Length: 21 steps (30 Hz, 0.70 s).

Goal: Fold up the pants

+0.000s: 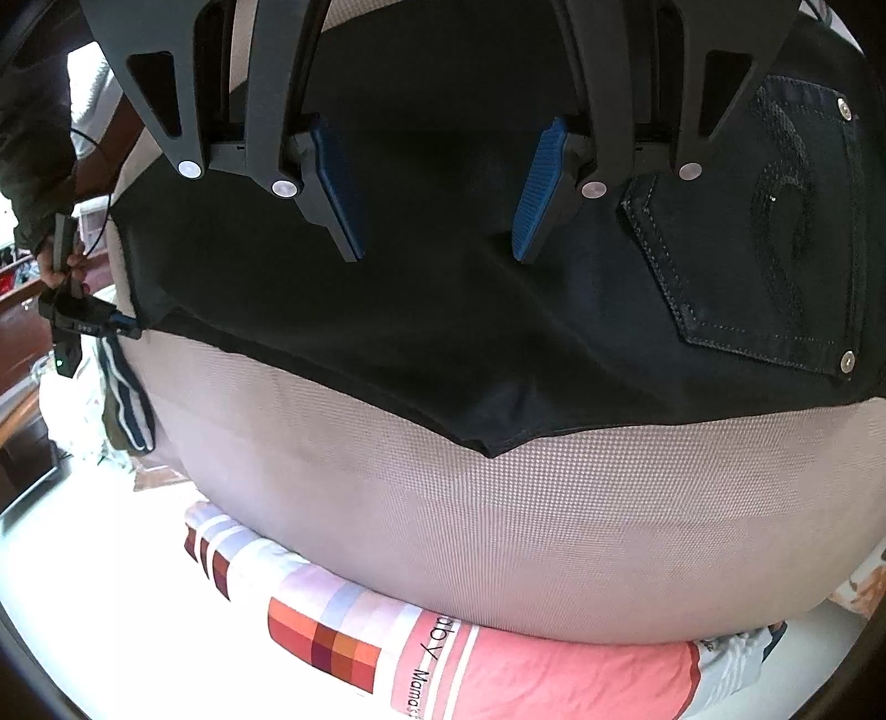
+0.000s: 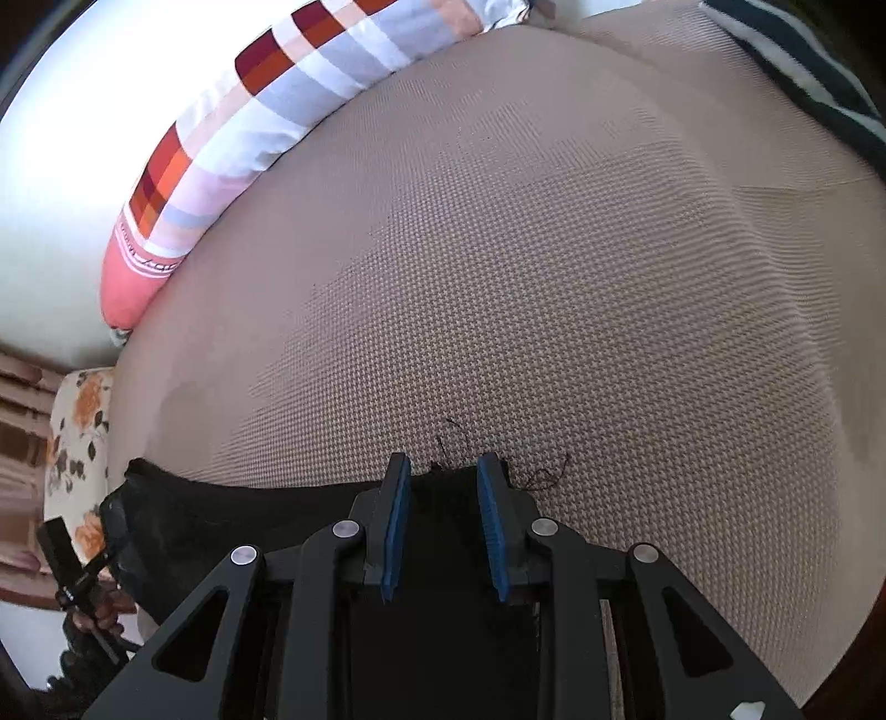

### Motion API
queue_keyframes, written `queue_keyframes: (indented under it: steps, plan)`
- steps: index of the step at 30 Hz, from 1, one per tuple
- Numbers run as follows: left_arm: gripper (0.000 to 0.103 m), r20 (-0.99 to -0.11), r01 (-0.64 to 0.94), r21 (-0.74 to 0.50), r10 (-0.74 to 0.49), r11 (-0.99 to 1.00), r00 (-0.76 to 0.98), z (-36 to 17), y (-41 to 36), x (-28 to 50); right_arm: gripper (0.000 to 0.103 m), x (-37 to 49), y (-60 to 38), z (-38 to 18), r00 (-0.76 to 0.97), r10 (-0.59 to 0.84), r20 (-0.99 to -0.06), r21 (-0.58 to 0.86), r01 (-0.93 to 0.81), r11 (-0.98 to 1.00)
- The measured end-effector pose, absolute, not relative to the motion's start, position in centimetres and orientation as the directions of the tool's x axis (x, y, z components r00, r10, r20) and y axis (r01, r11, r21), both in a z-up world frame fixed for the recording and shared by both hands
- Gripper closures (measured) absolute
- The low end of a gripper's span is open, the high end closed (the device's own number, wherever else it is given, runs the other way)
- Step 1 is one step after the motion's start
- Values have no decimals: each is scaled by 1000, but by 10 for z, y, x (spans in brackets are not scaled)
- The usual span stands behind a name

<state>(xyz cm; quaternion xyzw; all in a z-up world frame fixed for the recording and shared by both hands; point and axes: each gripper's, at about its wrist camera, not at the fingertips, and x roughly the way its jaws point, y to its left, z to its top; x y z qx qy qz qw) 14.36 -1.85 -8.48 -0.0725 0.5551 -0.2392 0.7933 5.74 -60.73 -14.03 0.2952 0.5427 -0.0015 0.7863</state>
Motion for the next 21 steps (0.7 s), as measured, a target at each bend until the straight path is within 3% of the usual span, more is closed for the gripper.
queue_keyframes:
  steps: [8, 12, 21]
  plan:
    - [47, -866, 291, -345, -422, 892, 268, -87, -34, 146, 81, 56, -599, -144, 421, 389, -819, 510, 225, 830]
    - [47, -869, 288, -334, -412, 897, 274, -87, -37, 146, 98, 54, -595, -145, 451, 365, -814, 498, 221, 838]
    - [47, -859, 307, -309, -403, 900, 316, -84, -44, 147, 101, 10, -570, -94, 607, 27, -794, 292, 343, 893]
